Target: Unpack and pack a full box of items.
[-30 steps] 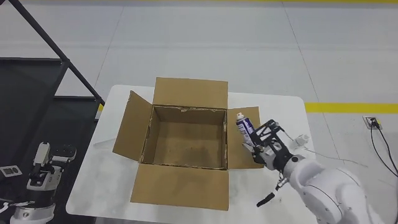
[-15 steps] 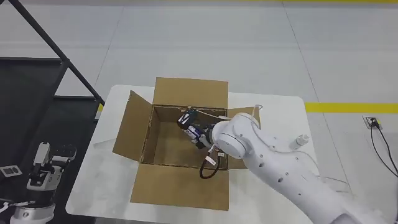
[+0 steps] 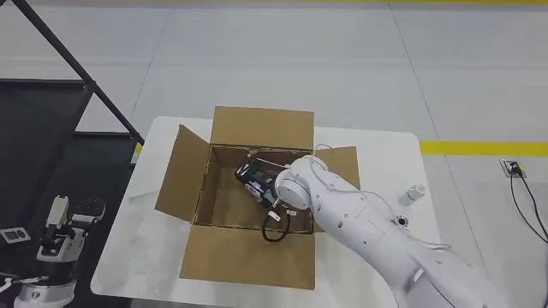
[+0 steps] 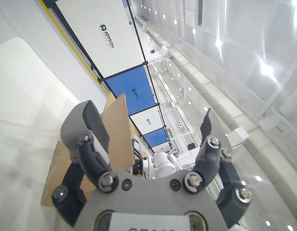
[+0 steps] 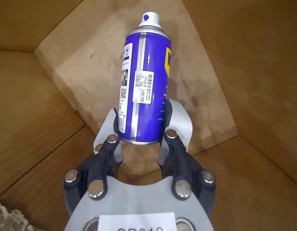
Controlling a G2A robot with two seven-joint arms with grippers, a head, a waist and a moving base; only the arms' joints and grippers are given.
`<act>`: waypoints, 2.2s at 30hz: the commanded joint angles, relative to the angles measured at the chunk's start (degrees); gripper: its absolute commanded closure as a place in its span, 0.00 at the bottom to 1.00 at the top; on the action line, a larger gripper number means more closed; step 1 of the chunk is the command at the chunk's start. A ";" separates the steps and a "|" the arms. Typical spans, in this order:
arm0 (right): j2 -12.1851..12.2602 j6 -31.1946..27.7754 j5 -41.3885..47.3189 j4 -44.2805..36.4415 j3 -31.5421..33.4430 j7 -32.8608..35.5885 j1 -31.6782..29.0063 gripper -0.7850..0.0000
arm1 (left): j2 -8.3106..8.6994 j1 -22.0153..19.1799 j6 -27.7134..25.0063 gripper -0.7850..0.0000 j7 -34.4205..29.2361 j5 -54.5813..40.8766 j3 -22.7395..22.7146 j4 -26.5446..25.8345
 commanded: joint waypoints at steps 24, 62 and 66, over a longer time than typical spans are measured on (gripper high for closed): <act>8.97 6.82 -14.69 -29.98 14.84 -5.02 -13.88 0.00 | 0.00 0.00 0.00 0.00 0.00 0.00 0.00 0.00; 24.06 -5.23 -13.98 -45.12 74.80 -8.06 -60.93 0.08 | 0.00 0.00 0.00 0.00 0.00 0.00 0.00 0.00; 24.18 -4.62 -14.49 -42.58 73.40 -7.28 -58.66 0.56 | 0.00 0.00 0.00 0.00 0.00 0.00 0.00 0.00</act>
